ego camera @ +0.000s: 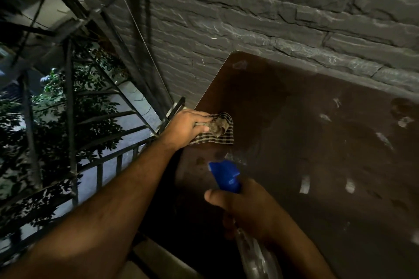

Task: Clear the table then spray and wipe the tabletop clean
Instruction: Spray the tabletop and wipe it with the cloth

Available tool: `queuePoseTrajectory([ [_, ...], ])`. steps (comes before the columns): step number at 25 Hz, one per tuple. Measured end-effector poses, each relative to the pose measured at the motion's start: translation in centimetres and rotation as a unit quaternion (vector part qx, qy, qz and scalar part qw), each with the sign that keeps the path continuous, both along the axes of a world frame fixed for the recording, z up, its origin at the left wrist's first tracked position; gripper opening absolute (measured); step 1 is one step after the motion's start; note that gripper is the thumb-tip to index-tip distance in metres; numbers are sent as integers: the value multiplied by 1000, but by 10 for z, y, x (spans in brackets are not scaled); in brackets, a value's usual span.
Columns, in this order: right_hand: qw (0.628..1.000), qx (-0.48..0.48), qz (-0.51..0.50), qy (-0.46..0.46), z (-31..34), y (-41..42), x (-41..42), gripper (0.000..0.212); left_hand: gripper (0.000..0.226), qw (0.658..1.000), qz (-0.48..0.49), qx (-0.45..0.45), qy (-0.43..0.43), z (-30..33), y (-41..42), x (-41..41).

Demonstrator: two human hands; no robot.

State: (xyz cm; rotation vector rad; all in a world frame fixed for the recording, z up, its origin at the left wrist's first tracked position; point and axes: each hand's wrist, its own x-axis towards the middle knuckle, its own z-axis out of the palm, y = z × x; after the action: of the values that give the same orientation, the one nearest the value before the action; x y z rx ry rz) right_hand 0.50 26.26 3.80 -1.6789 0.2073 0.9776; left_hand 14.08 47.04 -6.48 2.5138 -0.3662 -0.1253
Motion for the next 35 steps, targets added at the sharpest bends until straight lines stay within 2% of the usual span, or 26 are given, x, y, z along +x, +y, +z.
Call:
queuePoseTrajectory([
  [4, 999, -18, 20, -19, -6, 16, -12, 15, 37, 1000, 6, -5, 1, -5, 0, -1],
  [9, 994, -92, -49, -37, -8, -18, -9, 41, 35, 1000, 18, -10, -18, -14, -2, -2],
  [12, 988, -119, -78, -59, -9, -39, -5, 34, 33, 999, 22, -11, -46, -18, -3, -4],
  [16, 995, -53, -67, -60, -9, -33, -14, 20, 34, 997, 57, -8, -48, -15, -21, -20],
  [18, 997, -7, -59, -41, -5, -30, -21, 16, 35, 1000, 6, 0, -30, -16, -32, -51],
  [20, 997, 30, -65, -3, -1, -31, -25, 20, 36, 998, -37, 9, -43, -20, -20, -80],
  [21, 997, 39, -70, 11, -1, -36, -27, 23, 35, 998, -25, 14, -56, -20, -9, -84],
  [23, 996, 34, -72, 26, -5, -40, -29, 24, 34, 995, 74, 30, -64, -19, 6, -66],
  [25, 997, 27, -68, 30, -7, -41, -32, 23, 33, 987, 146, 40, -50, -15, -14, -40],
  [26, 997, 26, -66, 26, -9, -41, -32, 23, 33, 990, 128, 40, -49, -12, -37, -35],
  [28, 998, 18, -57, 12, -12, -45, -32, 23, 32, 998, 28, 38, -47, -15, -76, -53],
  [30, 999, 20, -45, 9, -10, -49, -31, 29, 33, 995, -66, 30, -66, -23, -64, -90],
  [31, 999, 19, -44, 9, -9, -52, -31, 34, 33, 995, -69, 23, -74, -23, -46, -102],
  [35, 999, 6, -46, -21, -14, -52, -30, 42, 33, 990, 118, 55, -55, -14, -11, -65],
])
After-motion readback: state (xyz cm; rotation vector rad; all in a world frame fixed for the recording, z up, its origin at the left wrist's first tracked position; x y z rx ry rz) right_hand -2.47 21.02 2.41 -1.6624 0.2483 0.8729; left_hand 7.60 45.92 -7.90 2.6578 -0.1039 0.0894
